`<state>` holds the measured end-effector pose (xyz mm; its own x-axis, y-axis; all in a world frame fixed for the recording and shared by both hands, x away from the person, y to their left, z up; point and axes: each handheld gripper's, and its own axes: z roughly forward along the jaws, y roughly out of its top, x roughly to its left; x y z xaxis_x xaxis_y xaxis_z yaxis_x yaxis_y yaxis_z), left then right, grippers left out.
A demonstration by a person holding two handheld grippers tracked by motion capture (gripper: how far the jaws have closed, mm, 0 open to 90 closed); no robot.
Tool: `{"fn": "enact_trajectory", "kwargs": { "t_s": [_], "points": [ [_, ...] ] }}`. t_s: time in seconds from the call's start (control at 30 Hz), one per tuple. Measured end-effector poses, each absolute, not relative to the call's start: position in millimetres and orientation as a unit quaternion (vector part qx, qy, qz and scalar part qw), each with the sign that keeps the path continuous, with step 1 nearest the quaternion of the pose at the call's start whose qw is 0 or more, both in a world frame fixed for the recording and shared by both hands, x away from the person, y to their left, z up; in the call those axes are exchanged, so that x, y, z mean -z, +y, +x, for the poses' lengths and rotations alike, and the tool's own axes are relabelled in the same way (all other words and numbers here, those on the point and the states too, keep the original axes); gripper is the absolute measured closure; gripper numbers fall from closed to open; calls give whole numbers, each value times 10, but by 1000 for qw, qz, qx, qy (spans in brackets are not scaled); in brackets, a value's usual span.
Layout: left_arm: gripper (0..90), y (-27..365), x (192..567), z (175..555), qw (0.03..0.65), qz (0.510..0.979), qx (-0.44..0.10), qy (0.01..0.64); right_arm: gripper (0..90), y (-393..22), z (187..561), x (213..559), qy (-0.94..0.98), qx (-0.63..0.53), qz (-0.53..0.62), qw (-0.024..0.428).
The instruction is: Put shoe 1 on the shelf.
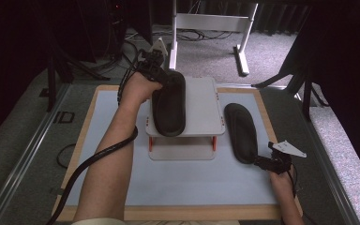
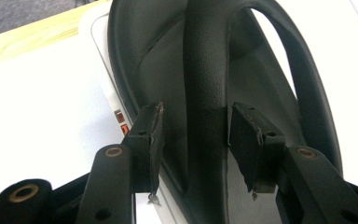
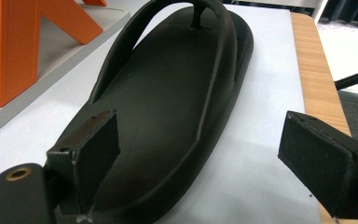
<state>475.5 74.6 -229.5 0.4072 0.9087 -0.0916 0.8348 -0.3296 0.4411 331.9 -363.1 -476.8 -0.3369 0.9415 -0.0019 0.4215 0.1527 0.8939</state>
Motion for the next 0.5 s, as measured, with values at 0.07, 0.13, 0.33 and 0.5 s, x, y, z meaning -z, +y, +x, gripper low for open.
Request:
{"fn": "enact_trajectory", "kwargs": {
  "t_s": [0.07,0.13,0.33,0.5],
  "points": [
    [543,788,2270,4729,223,812,-87,532,116,-3632,3320,4768,696,-429,490,303],
    [543,815,2253,4697,229,815,-85,525,116,-3633,3322,4768,696,-428,490,303],
    [546,889,2209,4606,241,824,-88,505,116,-3634,3323,4768,697,-429,490,302],
    [553,936,2160,4520,254,829,-100,488,116,-3633,3322,4768,697,-428,489,303]
  ]
}}
